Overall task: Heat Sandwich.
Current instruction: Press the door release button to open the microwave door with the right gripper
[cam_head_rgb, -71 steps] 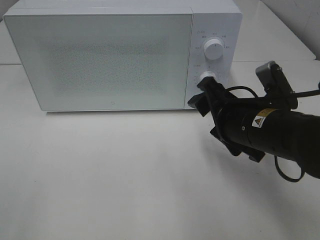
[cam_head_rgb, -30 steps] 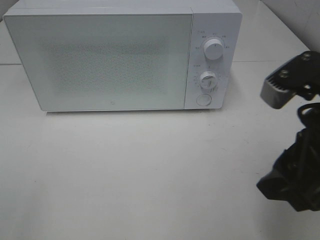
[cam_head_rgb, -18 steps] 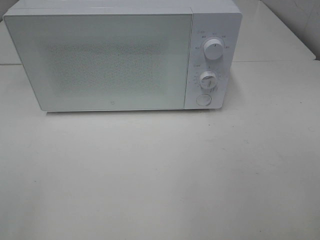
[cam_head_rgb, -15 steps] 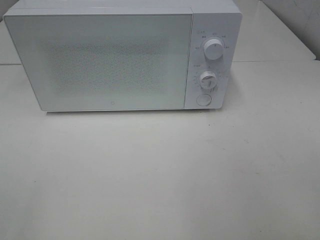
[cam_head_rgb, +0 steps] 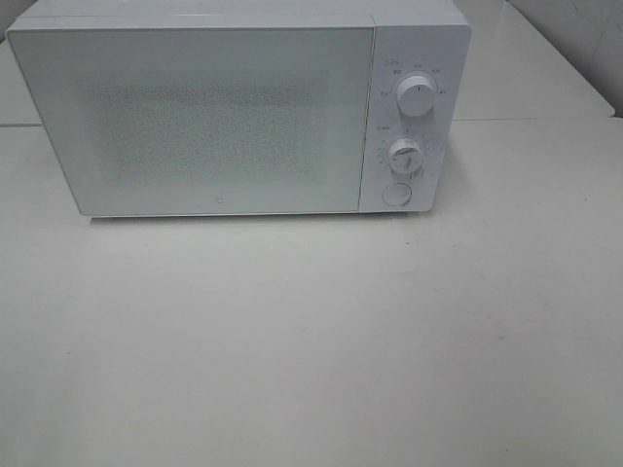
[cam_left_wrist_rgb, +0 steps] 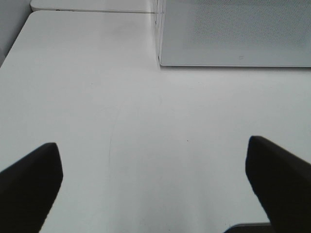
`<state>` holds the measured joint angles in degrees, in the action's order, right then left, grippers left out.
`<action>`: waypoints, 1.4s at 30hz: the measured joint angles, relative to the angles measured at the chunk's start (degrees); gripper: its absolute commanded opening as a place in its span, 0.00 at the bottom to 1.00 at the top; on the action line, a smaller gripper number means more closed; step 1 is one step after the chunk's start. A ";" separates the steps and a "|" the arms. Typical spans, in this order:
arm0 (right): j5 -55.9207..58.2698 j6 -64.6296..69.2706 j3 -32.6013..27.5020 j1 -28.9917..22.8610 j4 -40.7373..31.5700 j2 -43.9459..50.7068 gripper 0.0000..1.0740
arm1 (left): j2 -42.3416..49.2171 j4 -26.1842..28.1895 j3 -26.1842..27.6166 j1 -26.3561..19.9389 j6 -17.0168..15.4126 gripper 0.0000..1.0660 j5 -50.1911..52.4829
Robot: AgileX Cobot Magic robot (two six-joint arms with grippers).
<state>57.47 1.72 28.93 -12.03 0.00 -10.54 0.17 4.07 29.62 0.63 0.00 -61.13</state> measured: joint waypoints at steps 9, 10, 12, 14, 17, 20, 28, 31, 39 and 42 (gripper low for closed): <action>0.00 0.00 0.00 8.31 0.00 10.37 0.70 | 0.00 0.00 0.00 0.00 0.00 0.92 0.00; 0.00 0.00 0.00 9.05 0.00 10.71 0.70 | 0.00 0.00 0.00 0.00 0.00 0.92 0.00; 0.00 0.00 0.00 9.91 0.00 10.71 0.70 | 0.00 0.00 0.00 0.00 0.00 0.92 0.00; 0.00 0.00 0.00 10.08 -0.29 10.71 0.70 | 0.00 0.00 0.00 0.00 0.00 0.92 0.00; 0.00 0.00 0.00 10.08 -0.29 10.71 0.70 | 0.00 0.00 0.00 0.00 0.00 0.92 0.00; 0.00 0.00 0.00 10.08 0.00 10.71 0.70 | 0.00 0.00 0.00 0.00 0.00 0.92 0.00; 0.00 0.00 0.00 10.08 -0.29 10.71 0.70 | 0.00 0.00 0.00 0.00 0.00 0.92 0.00; -0.23 0.00 0.00 10.08 -0.57 10.71 0.70 | 0.00 0.00 0.00 0.00 0.00 0.92 0.00; -6.47 0.00 0.69 10.08 -0.74 10.77 0.70 | 0.00 0.00 0.00 0.00 0.00 0.92 0.00; -10.83 0.06 0.69 10.08 -0.74 10.49 0.70 | 0.00 0.00 0.00 0.00 0.00 0.92 0.00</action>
<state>46.64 1.78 29.62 -1.95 -0.74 -0.06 0.17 4.07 29.62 0.63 0.00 -61.13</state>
